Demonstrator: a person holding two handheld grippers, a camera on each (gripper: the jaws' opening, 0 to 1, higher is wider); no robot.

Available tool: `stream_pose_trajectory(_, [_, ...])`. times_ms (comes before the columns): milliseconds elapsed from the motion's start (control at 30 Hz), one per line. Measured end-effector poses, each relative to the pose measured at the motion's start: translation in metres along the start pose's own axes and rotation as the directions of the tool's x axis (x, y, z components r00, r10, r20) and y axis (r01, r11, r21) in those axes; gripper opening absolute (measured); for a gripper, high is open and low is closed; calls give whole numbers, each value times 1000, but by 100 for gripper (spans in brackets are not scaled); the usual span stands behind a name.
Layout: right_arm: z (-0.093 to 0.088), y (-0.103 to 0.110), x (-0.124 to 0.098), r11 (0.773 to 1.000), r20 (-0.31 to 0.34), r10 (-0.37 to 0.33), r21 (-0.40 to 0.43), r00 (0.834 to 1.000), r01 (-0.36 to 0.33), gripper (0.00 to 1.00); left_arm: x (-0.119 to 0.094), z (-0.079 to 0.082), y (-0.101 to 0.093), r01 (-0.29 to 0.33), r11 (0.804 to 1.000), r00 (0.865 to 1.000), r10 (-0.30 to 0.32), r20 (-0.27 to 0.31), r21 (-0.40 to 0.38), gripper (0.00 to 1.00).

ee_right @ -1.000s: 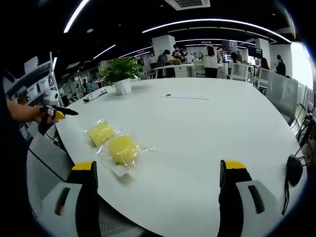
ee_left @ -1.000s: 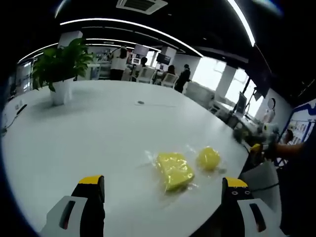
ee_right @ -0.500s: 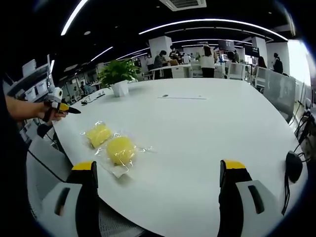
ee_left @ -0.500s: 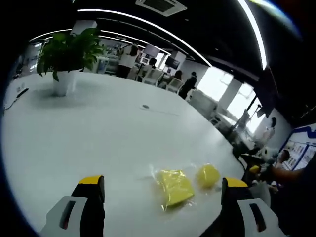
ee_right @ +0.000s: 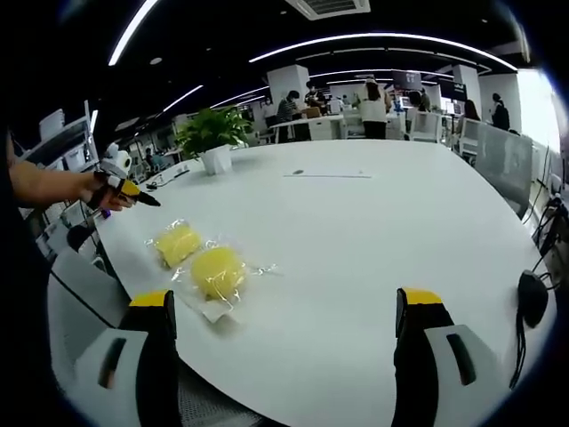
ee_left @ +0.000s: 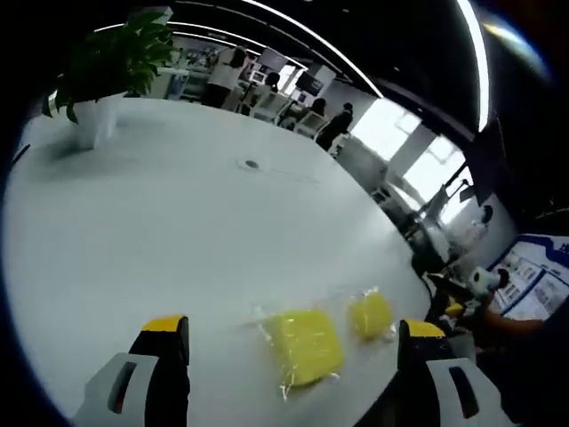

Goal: Compare the silicone blocks by pressing each to a similar depth, holding the contact briefly, and releasing to observe deformation and rebound differences across the visible hardness samples.

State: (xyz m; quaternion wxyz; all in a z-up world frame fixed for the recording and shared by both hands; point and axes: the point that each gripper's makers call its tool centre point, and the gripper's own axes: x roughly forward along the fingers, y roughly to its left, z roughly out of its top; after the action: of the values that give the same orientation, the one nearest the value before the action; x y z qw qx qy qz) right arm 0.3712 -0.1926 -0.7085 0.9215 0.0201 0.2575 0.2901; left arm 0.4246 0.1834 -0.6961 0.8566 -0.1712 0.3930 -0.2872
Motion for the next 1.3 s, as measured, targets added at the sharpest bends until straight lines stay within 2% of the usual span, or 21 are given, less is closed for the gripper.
stream_pose_trajectory(133, [0, -2, 0, 1000, -5, -1, 4, 1000, 1, 96, 12, -3, 6, 4, 1000, 999, -5, -51, -17, 97])
stream_pose_trajectory(200, [-1, -4, 0, 1000, -8, -3, 5, 1000, 3, 96, 19, -3, 16, -13, 1000, 998, 12, -58, -8, 96])
stream_pose_trajectory(300, [-2, -6, -1, 1000, -9, -8, 15, 1000, 8, 96, 24, -3, 18, 7, 1000, 997, -7, -75, -9, 91])
stream_pose_trajectory(367, [-4, -7, -1, 1000, -12, -8, 19, 1000, 9, 96, 27, -7, 16, 39, 998, 995, -43, -91, -40, 83])
stream_pose_trajectory(400, [-5, -6, -1, 1000, -13, -9, 23, 1000, 10, 96, 29, -13, 16, 62, 995, 989, -71, -127, -72, 78])
stream_pose_trajectory(433, [-5, -6, -1, 1000, -14, -10, 26, 1000, 10, 96, 30, -16, 17, 64, 994, 987, -76, -139, -92, 74])
stream_pose_trajectory(500, [-7, -6, -1, 999, -14, -10, 33, 1000, 11, 96, 35, -18, 26, 52, 992, 989, -67, -131, -114, 70])
stream_pose_trajectory(600, [-9, -2, -2, 999, -18, -6, 38, 1000, 6, 96, 40, -24, 28, 67, 983, 985, -92, -144, -173, 63])
stream_pose_trajectory(867, [-14, -2, -5, 999, -26, -12, 45, 1000, 13, 96, 52, -35, 21, 91, 978, 977, -125, -175, -190, 50])
stream_pose_trajectory(933, [-12, -1, -6, 999, -24, -13, 45, 1000, 14, 96, 55, -40, 22, 115, 970, 972, -155, -178, -215, 44])
stream_pose_trajectory(967, [-12, 0, -6, 999, -24, -11, 47, 1000, 12, 96, 56, -44, 22, 113, 960, 967, -165, -192, -258, 41])
stream_pose_trajectory(1033, [-12, 2, -6, 999, -27, -9, 47, 1000, 10, 96, 58, -44, 22, 127, 951, 966, -183, -181, -281, 33])
stream_pose_trajectory(1100, [-13, 3, -6, 999, -27, -10, 47, 1000, 11, 96, 60, -42, 21, 140, 939, 967, -198, -159, -315, 31])
stream_pose_trajectory(1300, [-17, 4, -7, 999, -35, -14, 52, 999, 16, 96, 64, -41, 23, 152, 935, 965, -210, -155, -321, 21])
